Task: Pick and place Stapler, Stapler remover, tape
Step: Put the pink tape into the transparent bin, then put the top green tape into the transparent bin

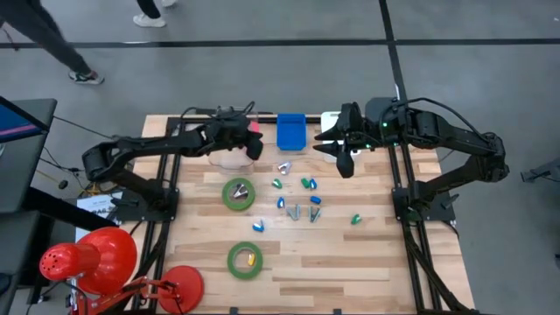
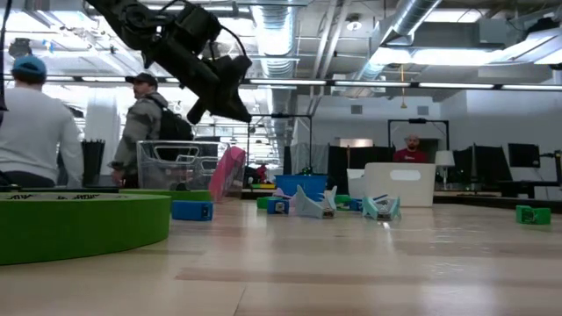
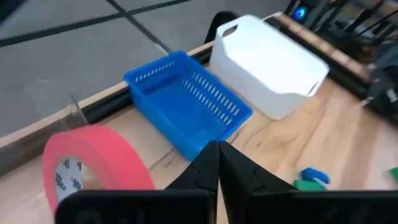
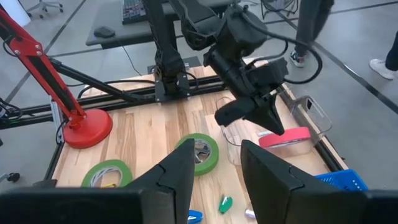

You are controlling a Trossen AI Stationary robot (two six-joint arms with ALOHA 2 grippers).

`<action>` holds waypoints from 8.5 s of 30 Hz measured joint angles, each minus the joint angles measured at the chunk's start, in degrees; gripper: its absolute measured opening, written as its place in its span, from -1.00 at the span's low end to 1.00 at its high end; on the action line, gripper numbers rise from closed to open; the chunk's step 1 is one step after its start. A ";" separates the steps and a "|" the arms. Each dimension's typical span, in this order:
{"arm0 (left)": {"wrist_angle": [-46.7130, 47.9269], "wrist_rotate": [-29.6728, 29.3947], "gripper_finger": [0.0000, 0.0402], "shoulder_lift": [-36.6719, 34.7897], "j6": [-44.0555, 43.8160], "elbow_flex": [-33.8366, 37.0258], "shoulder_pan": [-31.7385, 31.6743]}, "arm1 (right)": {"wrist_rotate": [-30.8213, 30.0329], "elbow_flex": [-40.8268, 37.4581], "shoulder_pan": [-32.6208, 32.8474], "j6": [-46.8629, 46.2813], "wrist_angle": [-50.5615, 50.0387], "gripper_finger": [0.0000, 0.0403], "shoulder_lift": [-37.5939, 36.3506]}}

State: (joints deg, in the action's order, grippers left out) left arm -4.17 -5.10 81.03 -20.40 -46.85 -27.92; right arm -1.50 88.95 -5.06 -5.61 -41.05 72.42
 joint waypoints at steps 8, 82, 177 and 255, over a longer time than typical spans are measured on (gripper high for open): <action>0.07 -0.51 -1.00 4.52 -0.01 0.00 -0.04 | -0.02 0.00 0.00 -0.02 -1.08 -0.39 0.00; 5.13 -3.46 -1.00 6.06 3.61 -0.04 -2.69 | -0.06 0.00 0.02 0.16 -1.86 -0.39 0.02; 33.26 1.94 -0.07 0.65 21.61 7.84 31.54 | 0.00 0.00 0.07 1.63 -4.20 -0.39 0.00; 32.68 3.19 -0.58 -7.83 24.39 7.10 31.01 | 0.00 0.00 0.20 1.51 -5.25 -0.39 0.00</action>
State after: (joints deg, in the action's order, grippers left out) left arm 28.51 -1.91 73.20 3.99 -39.75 3.09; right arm -1.50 88.95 -4.86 -4.10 -46.30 72.42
